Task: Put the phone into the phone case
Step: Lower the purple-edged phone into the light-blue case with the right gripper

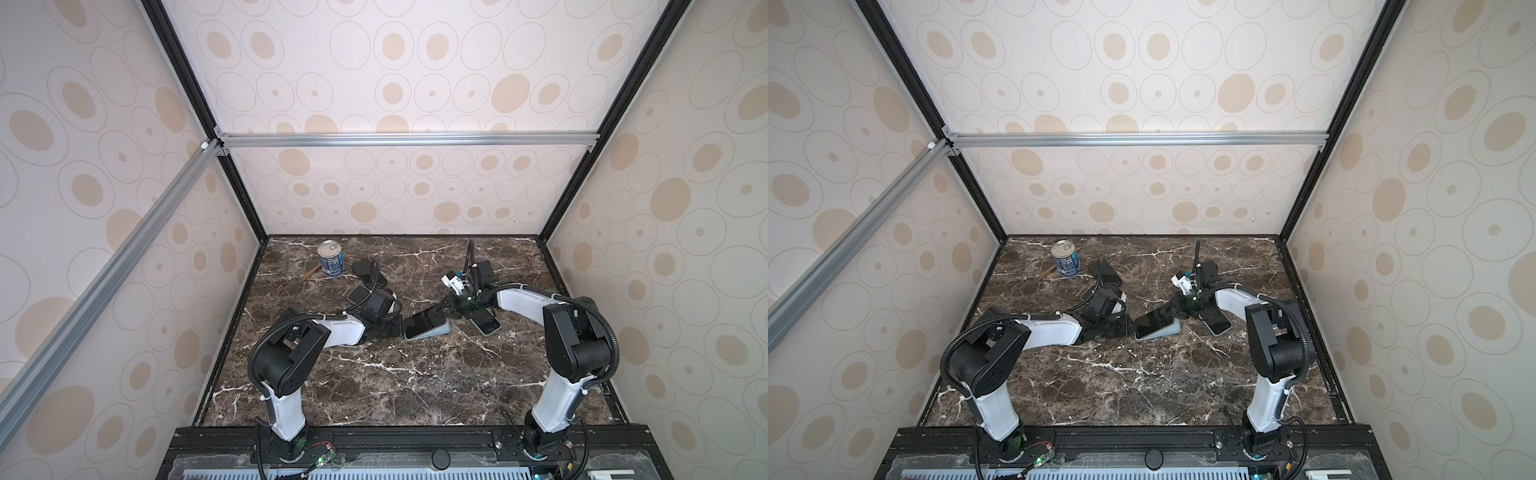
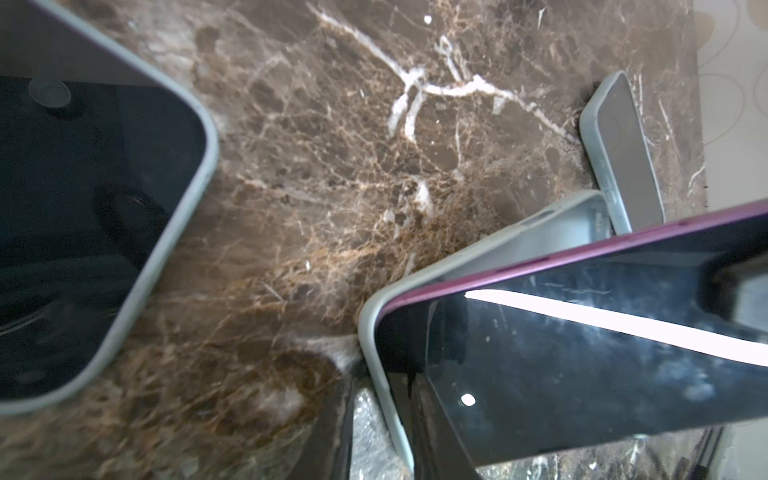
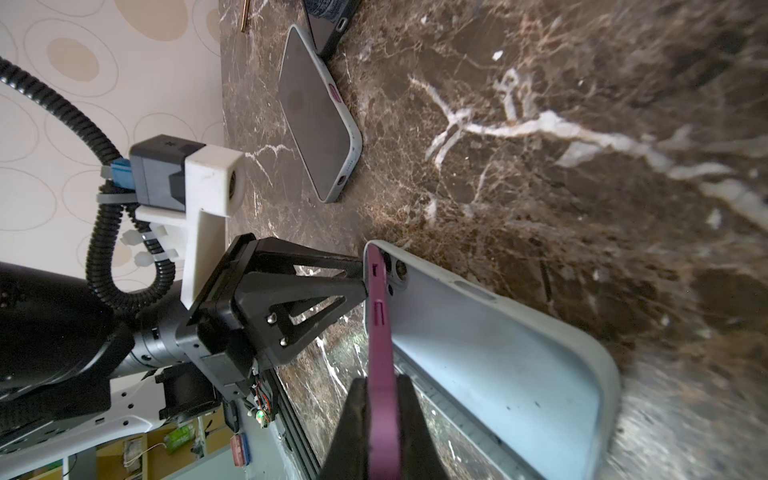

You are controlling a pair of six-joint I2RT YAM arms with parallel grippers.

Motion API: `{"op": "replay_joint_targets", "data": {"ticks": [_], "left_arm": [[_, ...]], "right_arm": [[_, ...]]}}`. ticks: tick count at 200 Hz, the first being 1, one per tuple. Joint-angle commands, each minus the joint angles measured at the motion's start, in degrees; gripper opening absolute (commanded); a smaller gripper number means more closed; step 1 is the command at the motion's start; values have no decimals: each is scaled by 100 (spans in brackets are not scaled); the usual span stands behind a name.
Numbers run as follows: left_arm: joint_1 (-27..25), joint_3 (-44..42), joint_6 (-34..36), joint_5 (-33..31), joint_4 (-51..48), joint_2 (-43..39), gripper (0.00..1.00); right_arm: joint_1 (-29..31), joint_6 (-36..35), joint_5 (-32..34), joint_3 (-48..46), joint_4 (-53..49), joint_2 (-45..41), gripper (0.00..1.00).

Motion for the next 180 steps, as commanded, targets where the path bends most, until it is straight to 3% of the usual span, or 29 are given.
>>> {"op": "replay_joint_targets", "data": {"ticks": [1, 31, 64, 98, 180], "left_arm": [[-78, -164, -132, 275, -28, 69, 25], [-76, -131, 56, -15, -348, 110, 25], [-75, -136, 317, -283, -665, 200, 25], [-81, -231, 443, -471, -736, 188, 25], [-68, -269, 641, -653, -856, 273, 22]], "right_arm": [[271, 42, 874, -432, -112, 542, 0], [266, -53, 1261, -468, -192, 616, 1], [266, -236, 1713, -167, -691, 528, 23], [266, -362, 1942, 180, -1094, 325, 35], [275, -661, 2536, 860, -1955, 110, 52]]}}
